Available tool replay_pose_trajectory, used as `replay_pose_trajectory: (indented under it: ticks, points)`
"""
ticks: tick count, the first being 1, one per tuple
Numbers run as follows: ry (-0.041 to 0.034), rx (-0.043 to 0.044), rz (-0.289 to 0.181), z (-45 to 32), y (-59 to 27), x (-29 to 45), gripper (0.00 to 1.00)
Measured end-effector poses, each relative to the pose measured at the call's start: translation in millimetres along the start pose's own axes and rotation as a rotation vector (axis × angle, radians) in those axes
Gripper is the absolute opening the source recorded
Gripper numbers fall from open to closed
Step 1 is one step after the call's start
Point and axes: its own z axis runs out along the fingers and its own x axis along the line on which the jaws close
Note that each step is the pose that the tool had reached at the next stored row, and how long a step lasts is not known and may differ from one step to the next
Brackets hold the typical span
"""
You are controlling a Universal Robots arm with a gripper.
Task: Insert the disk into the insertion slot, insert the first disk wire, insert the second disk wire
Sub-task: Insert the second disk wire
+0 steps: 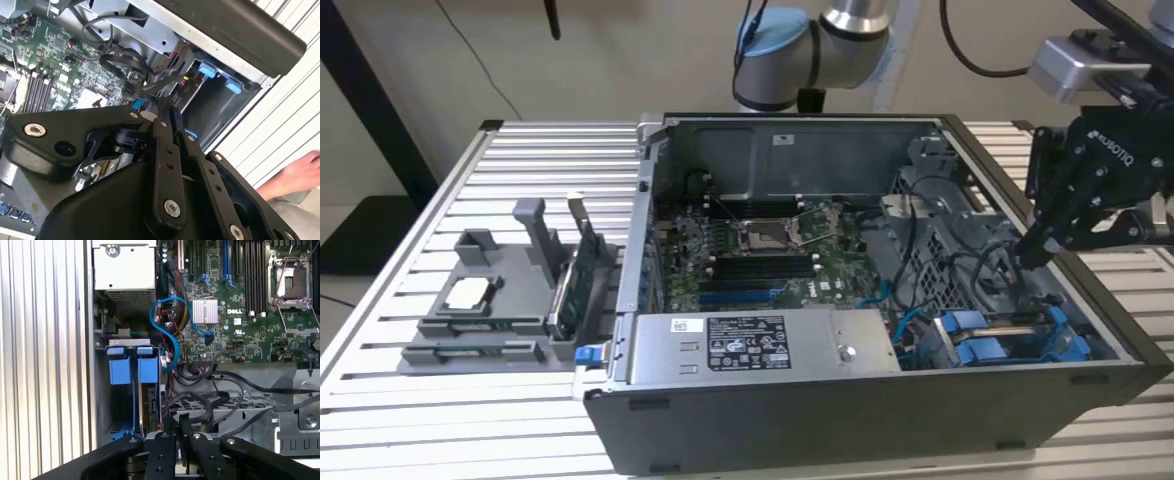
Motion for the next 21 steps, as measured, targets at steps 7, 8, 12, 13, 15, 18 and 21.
replay_pose_trajectory:
  ticks: [7, 8, 12, 13, 15, 18, 21]
  points:
    - [-0.0001, 0.0003, 0.0, 0.9, 16.0, 0.7, 0.16]
    - [-0.0001, 0.0004, 0.0, 1.0, 17.7, 0.8, 0.16]
    - [-0.0021, 0.004, 0.0, 1.3, 24.5, 4.0, 0.16]
    - [-0.0041, 0.0059, 0.0, 1.6, 25.7, 5.9, 0.16]
    - [-0.0077, 0.0107, -0.001, 2.2, 27.5, 10.1, 0.16]
    - [-0.0131, 0.0202, -0.001, 3.6, 30.6, 17.3, 0.16]
    - [-0.0172, 0.0341, -0.002, 5.7, 34.1, 22.0, 0.16]
